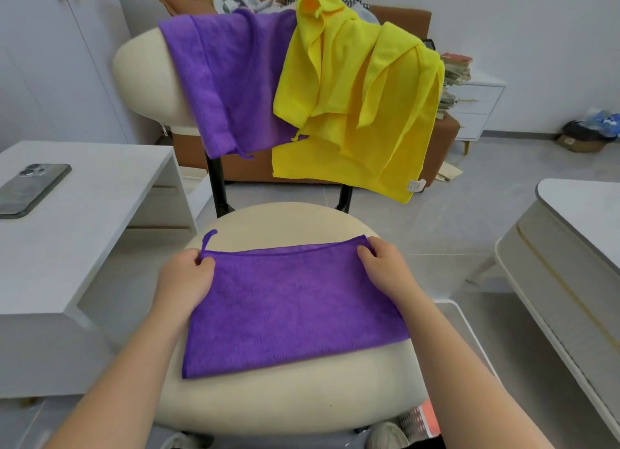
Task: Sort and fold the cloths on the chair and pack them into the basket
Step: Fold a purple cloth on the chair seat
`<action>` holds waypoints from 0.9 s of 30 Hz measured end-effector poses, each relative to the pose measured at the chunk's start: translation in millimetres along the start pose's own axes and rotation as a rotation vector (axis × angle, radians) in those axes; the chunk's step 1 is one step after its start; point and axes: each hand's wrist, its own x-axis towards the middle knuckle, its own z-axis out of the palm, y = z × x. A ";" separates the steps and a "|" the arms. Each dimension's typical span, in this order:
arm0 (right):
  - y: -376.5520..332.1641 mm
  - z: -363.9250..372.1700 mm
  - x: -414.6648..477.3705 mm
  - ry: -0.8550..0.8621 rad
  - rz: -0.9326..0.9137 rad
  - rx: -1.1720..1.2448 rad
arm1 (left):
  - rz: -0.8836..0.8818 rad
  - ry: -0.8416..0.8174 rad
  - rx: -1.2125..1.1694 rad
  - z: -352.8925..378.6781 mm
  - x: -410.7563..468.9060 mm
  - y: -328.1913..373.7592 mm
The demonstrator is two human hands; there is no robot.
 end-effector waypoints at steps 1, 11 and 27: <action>0.1 2.2 3.8 0.011 -0.010 -0.040 | 0.007 0.016 0.035 1.4 0.9 0.9; 1.2 22.9 19.2 0.179 0.023 -0.315 | 0.048 0.252 0.295 13.4 4.3 -2.8; 6.4 24.8 19.6 0.205 -0.118 -0.361 | 0.230 0.186 0.312 14.5 15.1 -19.0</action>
